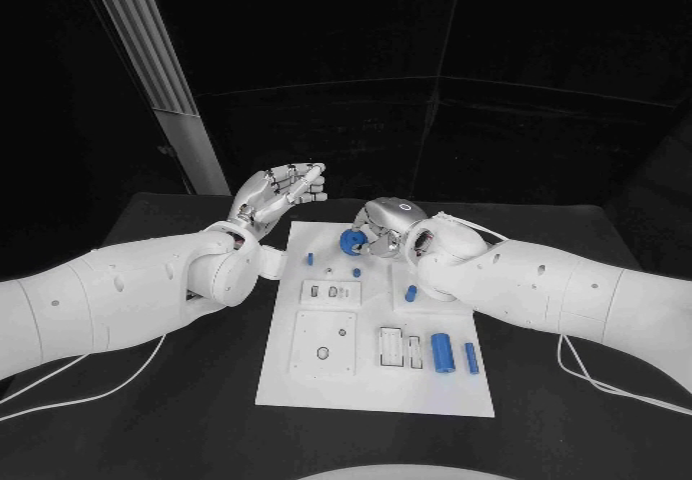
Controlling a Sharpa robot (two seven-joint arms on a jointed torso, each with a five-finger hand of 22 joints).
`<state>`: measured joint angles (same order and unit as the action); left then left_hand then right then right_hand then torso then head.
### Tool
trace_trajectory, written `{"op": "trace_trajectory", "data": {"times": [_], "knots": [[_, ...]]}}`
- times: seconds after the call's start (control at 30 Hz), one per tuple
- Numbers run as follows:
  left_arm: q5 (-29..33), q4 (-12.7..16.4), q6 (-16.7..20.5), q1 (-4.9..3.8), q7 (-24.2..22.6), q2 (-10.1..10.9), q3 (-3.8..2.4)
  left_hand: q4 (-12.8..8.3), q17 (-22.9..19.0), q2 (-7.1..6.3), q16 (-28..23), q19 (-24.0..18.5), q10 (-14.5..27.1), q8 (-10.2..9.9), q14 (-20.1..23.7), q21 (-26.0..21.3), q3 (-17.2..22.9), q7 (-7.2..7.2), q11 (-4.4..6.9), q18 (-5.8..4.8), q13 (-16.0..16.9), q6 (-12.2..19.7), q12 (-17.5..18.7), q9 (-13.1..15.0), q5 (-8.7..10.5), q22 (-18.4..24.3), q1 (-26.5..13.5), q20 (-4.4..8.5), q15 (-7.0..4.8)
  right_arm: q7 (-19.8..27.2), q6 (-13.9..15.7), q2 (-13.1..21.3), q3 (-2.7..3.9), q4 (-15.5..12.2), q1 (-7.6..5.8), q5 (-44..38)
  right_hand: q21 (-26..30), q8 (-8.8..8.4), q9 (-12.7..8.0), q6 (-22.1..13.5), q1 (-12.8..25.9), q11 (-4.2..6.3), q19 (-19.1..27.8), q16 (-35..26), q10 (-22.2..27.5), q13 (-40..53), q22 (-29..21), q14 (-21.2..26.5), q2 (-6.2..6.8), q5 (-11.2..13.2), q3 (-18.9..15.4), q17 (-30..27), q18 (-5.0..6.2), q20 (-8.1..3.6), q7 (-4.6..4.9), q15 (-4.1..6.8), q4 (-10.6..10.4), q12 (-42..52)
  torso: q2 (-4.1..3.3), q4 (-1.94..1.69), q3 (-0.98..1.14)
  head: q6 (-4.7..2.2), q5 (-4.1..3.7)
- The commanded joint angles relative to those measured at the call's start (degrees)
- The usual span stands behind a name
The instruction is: Assemble the parts on the task board
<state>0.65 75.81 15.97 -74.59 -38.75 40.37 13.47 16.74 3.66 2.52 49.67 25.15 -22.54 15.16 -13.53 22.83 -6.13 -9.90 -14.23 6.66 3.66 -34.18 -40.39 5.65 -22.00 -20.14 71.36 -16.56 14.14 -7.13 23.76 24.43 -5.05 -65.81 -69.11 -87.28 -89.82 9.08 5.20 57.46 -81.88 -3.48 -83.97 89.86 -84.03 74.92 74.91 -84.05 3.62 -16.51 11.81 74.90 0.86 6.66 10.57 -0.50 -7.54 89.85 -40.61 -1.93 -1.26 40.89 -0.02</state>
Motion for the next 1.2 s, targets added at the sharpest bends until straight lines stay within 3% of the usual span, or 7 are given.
{"op": "trace_trajectory", "data": {"times": [0.03, 0.43, 0.87, 1.2], "knots": [[0.0, 0.1, 0.0, -0.09, -11.9, 0.0, -0.05, 0.0, 0.1, 0.50, 0.0, -0.4, 0.3, 0.2, 0.4, 0.0, -0.4, -6.36, -0.13, -0.49, 0.1, 0.3, 0.2, 0.0, -0.34, 0.1, 0.3, -0.01, -0.14, -0.4, -3.0, -0.2, 0.06, 0.6, 0.19, -1.3, -0.2, 0.27, 0.3, 3.6, 0.3, -0.44, -6.0, 0.1, -6.0, 15.1, 15.1, -6.0, -0.42, -0.2, 0.3, 15.1, -0.86, 0.07, -3.10, -0.06, 0.0, 0.1, 0.02, 0.07, 0.04, 0.12, -0.10], [0.0, 0.3, -0.1, -0.09, -11.8, 0.1, -0.05, 0.0, 0.1, 0.52, 0.0, -0.5, 0.3, 0.2, 0.4, 0.0, -0.4, -6.36, -0.13, -0.51, 0.1, 0.4, 0.2, 0.1, -0.35, 0.1, 0.3, -0.01, -0.13, 0.3, -3.3, -1.3, 0.06, 2.4, 1.07, -1.4, -0.2, 0.15, 0.3, 3.6, 0.4, -0.48, -6.0, 0.1, -6.0, 15.1, 15.1, -6.0, -0.45, -0.1, 0.3, 15.1, -0.86, 0.09, -3.09, -0.09, 0.0, 0.1, -0.03, 0.00, 0.12, 0.39, -0.12], [0.0, 0.3, -0.1, -0.09, -11.8, 0.1, -0.05, 0.0, 0.1, 0.55, 0.0, -0.6, 0.3, 0.3, 0.5, -0.1, -0.5, -6.36, -0.14, -0.54, 0.1, 0.4, 0.2, 0.1, -0.38, 0.1, 0.3, -0.01, -0.12, 1.1, -1.3, -2.5, 0.07, 4.4, 1.23, -1.5, -0.2, 0.04, 0.3, 3.6, 0.4, -0.50, -6.0, 0.1, -6.0, 15.1, 15.1, -6.0, -0.46, -0.1, 0.4, 15.1, -0.86, 0.12, -3.07, -0.10, 0.1, 0.1, 0.02, 0.04, -0.01, 0.33, -0.31], [0.0, 0.2, -0.1, -0.09, -11.7, 0.1, -0.05, 0.0, 0.1, 0.55, 0.0, -0.6, 0.3, 0.3, 0.5, -0.1, -0.5, -6.36, -0.14, -0.54, 0.1, 0.4, 0.2, 0.1, -0.38, 0.1, 0.3, -0.01, -0.12, 1.1, 0.1, -2.7, 0.07, 4.3, 1.23, -1.9, -0.2, -1.65, -0.4, 2.2, 0.7, -0.77, -6.0, 0.1, -6.0, 15.1, 15.1, -6.0, -0.25, 0.0, 0.6, 15.1, -0.86, 0.30, -2.79, -0.23, 0.5, 0.1, 0.06, -0.02, 0.01, 0.21, -0.46]]}}
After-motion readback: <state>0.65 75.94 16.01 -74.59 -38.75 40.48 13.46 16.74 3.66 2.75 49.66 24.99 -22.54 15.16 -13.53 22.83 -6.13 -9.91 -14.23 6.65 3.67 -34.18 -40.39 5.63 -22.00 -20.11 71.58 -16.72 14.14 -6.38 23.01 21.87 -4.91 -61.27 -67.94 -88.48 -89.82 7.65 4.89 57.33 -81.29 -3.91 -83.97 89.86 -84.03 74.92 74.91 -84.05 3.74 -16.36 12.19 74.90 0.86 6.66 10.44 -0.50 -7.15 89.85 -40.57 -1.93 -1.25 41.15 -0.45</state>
